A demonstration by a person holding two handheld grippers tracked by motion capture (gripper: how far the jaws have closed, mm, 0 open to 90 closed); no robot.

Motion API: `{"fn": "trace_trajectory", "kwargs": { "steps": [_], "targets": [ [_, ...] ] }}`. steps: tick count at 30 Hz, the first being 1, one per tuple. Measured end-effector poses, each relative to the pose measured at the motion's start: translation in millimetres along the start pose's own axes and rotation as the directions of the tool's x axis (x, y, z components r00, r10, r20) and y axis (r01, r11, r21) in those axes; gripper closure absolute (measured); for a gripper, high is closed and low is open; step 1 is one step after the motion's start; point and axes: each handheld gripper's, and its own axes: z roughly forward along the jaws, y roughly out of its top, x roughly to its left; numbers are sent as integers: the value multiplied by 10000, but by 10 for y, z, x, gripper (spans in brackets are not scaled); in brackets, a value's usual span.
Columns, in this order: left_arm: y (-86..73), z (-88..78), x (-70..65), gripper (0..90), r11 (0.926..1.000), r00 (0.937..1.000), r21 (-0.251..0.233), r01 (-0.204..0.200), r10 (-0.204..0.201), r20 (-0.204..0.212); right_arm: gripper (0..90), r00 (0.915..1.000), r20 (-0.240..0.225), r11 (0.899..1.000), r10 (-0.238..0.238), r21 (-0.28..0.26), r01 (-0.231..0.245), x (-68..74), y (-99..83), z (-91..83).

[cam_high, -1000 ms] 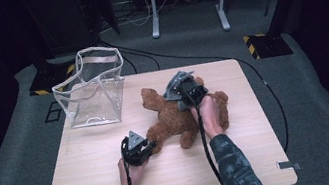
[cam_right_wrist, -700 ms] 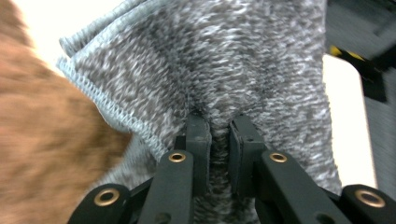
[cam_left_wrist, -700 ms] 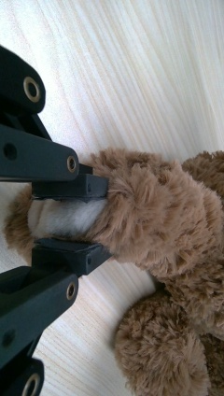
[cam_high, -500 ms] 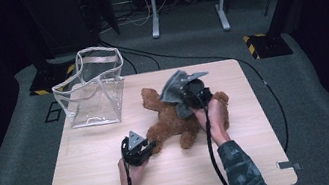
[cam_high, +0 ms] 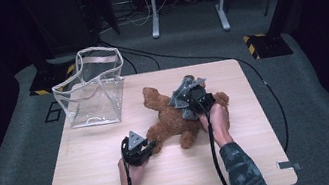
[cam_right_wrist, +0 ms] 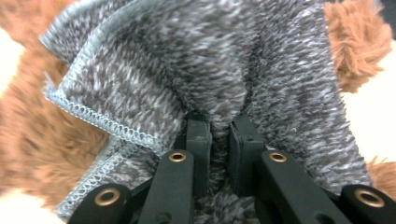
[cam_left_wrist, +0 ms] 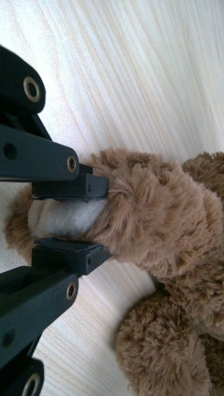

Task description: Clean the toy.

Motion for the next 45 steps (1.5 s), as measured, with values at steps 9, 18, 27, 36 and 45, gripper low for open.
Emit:
{"fn": "trace_trajectory", "kwargs": {
  "steps": [9, 18, 27, 36, 45],
  "targets": [
    [-3, 2, -1, 723, 10000, 10000, -79, 37, -37, -71, 801, 9893, -1053, 9923, -1006, -826, 922, 525, 129, -240],
    [-5, 4, -8, 722, 9999, 10000, -117, 43, -44, -61, 801, 9747, -2176, 9899, -511, -1401, 206, 620, 89, -204],
    [-7, -3, -10, 725, 9999, 9997, -56, -114, 112, -196, 810, 9679, -2202, 9918, -1210, -667, 1088, 977, 35, 253],
    [-8, 2, -11, 725, 9999, 9998, -159, -13, 10, -205, 811, 9915, -655, 9908, -1121, -833, 1065, 625, 57, -135],
    [-8, -5, -14, 724, 9999, 9998, -84, -105, 103, -179, 805, 9999, -82, 9997, -124, -230, 122, 83, -105, -131]
  ]
}}
